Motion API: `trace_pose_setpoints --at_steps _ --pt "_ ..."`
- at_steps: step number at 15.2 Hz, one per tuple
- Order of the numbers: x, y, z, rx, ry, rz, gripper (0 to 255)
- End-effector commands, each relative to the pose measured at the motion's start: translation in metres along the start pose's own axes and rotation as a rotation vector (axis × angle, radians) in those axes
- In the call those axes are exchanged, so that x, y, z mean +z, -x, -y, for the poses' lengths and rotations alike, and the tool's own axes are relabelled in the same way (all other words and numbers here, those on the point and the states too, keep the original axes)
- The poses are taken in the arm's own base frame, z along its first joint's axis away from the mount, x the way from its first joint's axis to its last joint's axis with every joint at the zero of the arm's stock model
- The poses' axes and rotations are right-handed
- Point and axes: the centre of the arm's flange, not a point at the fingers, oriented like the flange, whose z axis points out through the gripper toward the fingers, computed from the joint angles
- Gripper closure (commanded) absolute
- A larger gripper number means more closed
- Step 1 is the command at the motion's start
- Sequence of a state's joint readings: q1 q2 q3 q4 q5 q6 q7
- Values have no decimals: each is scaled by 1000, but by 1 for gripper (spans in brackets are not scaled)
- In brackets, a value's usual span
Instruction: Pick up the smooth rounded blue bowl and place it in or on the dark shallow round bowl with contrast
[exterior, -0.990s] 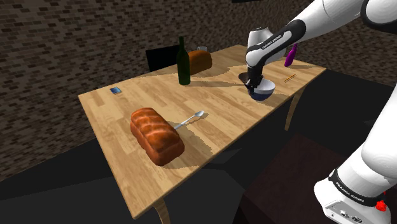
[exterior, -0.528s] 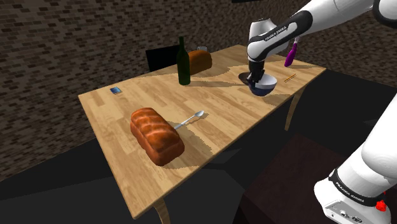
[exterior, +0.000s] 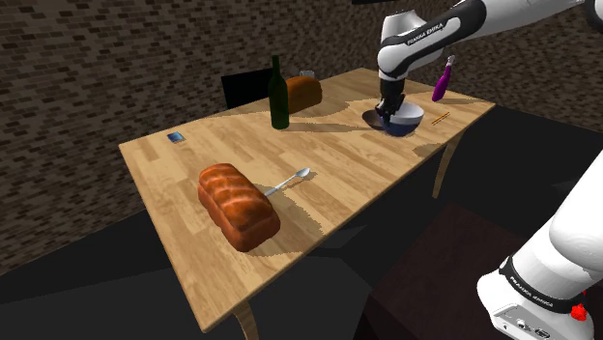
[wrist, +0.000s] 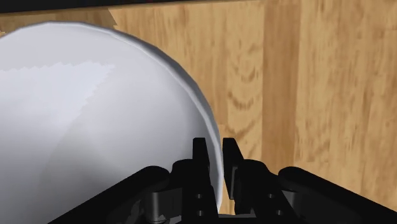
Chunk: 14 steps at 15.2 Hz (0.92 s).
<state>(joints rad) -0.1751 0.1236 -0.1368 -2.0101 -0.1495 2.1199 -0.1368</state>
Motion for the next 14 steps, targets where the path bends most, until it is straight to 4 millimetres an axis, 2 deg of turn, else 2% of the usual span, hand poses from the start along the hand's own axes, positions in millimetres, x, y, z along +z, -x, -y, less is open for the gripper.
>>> trace_pose_setpoints --at_steps 1,4,14 --pt "-11 0 -2 0 0 0 255" --pt "-27 1 -4 0 0 0 255" --pt "-37 -102 -85 0 0 0 255"
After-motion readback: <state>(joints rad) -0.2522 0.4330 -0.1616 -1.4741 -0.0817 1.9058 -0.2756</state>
